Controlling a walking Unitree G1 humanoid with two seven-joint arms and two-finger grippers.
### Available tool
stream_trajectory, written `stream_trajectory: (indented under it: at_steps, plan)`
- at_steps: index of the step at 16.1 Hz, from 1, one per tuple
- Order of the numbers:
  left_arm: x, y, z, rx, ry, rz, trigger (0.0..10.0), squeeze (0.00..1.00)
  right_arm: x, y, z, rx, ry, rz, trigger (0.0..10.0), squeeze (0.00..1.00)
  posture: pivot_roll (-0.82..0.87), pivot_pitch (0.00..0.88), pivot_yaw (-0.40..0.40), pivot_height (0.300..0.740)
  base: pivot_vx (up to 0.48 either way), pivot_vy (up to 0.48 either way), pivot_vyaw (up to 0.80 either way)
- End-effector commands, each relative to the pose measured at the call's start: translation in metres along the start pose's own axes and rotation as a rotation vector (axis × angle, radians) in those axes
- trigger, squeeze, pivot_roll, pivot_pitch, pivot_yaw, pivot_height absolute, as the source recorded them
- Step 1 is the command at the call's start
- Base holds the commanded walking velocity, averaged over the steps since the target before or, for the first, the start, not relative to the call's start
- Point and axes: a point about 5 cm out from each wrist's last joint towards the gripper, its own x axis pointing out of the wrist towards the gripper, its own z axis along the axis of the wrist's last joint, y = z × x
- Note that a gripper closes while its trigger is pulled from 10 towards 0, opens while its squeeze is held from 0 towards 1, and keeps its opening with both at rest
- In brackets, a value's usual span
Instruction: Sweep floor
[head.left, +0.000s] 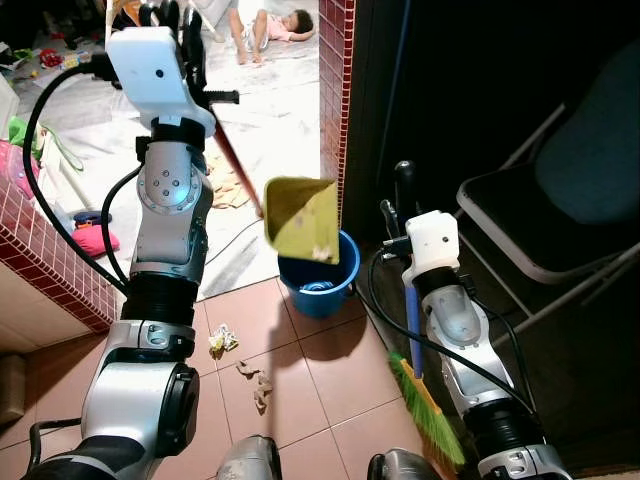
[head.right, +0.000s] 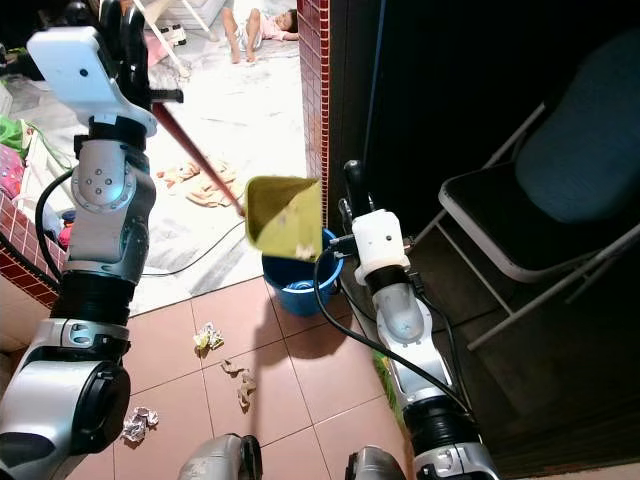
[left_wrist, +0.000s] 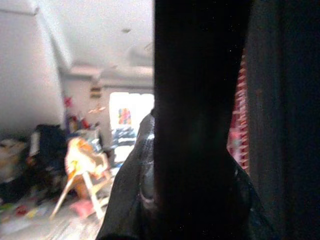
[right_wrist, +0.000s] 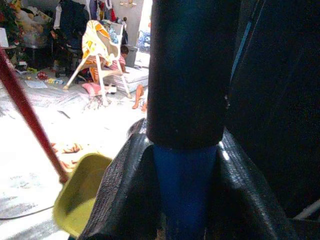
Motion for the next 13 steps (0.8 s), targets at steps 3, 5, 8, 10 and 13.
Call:
stream_trajectory:
  at_steps: [3, 5, 8, 10, 13]
  plan:
    - [0.010, 0.031, 0.025, 0.120, -0.096, 0.128, 10.0, 0.00, 0.004, 0.002, 0.006, -0.015, -0.042, 0.024, 10.0, 0.00, -0.05, 0.012, 0.042, 0.740, 0.000, 0.000, 0.00]
    - [0.004, 0.040, 0.019, 0.182, -0.064, 0.178, 10.0, 0.00, 0.005, 0.004, 0.006, -0.012, -0.040, 0.041, 10.0, 0.00, -0.05, 0.008, 0.038, 0.740, 0.000, 0.000, 0.00]
    - [-0.009, 0.049, 0.011, 0.239, -0.023, 0.228, 10.0, 0.00, 0.004, 0.004, 0.004, -0.014, -0.038, 0.053, 10.0, 0.00, -0.05, 0.008, 0.032, 0.740, 0.000, 0.000, 0.00]
    - [-0.016, 0.049, 0.005, 0.251, -0.001, 0.236, 10.0, 0.00, 0.003, 0.005, 0.004, -0.021, -0.038, 0.062, 10.0, 0.00, -0.05, 0.010, 0.029, 0.740, 0.000, 0.000, 0.00]
    - [-0.020, 0.046, 0.001, 0.255, 0.015, 0.236, 10.0, 0.00, 0.002, 0.007, 0.004, -0.024, -0.039, 0.075, 10.0, 0.00, -0.05, 0.013, 0.028, 0.740, 0.000, 0.000, 0.47]
